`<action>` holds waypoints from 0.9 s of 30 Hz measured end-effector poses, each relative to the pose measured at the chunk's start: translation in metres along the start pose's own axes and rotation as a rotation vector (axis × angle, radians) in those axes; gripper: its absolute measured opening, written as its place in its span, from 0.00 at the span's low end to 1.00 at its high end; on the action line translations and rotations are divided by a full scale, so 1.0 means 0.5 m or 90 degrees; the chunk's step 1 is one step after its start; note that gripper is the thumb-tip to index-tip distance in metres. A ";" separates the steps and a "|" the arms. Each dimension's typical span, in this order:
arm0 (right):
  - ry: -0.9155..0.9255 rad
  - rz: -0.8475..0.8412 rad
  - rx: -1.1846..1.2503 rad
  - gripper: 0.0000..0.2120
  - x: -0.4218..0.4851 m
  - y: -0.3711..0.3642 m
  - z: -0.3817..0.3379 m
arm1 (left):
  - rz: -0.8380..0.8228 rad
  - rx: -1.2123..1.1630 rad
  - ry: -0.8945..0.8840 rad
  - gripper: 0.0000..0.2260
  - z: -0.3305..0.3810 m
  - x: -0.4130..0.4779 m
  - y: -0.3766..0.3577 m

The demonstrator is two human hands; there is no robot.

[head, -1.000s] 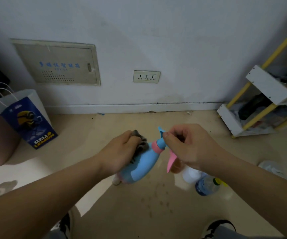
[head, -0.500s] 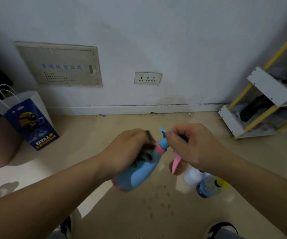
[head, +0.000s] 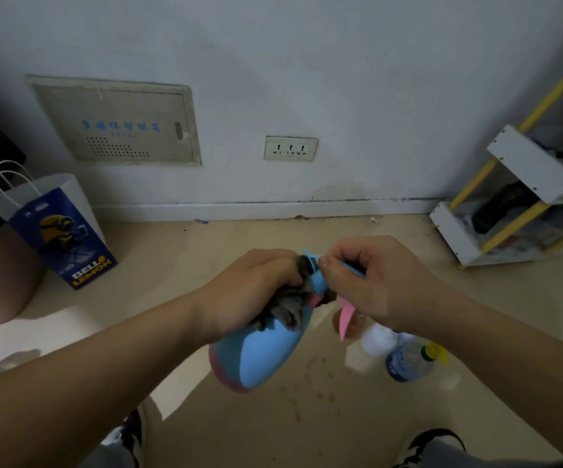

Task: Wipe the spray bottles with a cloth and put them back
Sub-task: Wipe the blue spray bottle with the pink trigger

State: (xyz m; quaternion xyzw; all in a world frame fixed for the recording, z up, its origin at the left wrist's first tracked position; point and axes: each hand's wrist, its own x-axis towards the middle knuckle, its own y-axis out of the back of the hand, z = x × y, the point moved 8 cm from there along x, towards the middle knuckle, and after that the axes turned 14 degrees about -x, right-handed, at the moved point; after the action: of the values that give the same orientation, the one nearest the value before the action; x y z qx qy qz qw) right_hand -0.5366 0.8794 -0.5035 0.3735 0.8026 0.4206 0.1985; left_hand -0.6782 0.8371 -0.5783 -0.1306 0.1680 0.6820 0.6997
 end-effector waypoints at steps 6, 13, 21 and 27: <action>-0.083 0.049 -0.015 0.15 0.011 0.035 0.041 | 0.127 -0.145 0.203 0.13 -0.105 -0.027 0.065; -0.197 0.090 0.077 0.20 0.006 0.040 0.079 | 0.127 -0.440 0.190 0.09 -0.093 -0.028 0.044; -0.220 -0.105 0.110 0.23 -0.007 0.001 0.073 | 0.283 -0.310 0.022 0.14 -0.008 -0.029 0.120; -0.249 -0.008 0.114 0.24 -0.008 0.008 0.074 | 0.250 -0.457 0.082 0.16 -0.073 -0.029 0.103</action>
State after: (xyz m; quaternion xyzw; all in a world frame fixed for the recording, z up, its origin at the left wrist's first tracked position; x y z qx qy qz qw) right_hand -0.5090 0.8974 -0.5213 0.4592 0.7852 0.2662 0.3189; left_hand -0.7318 0.8110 -0.6030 -0.3742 -0.0156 0.8081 0.4546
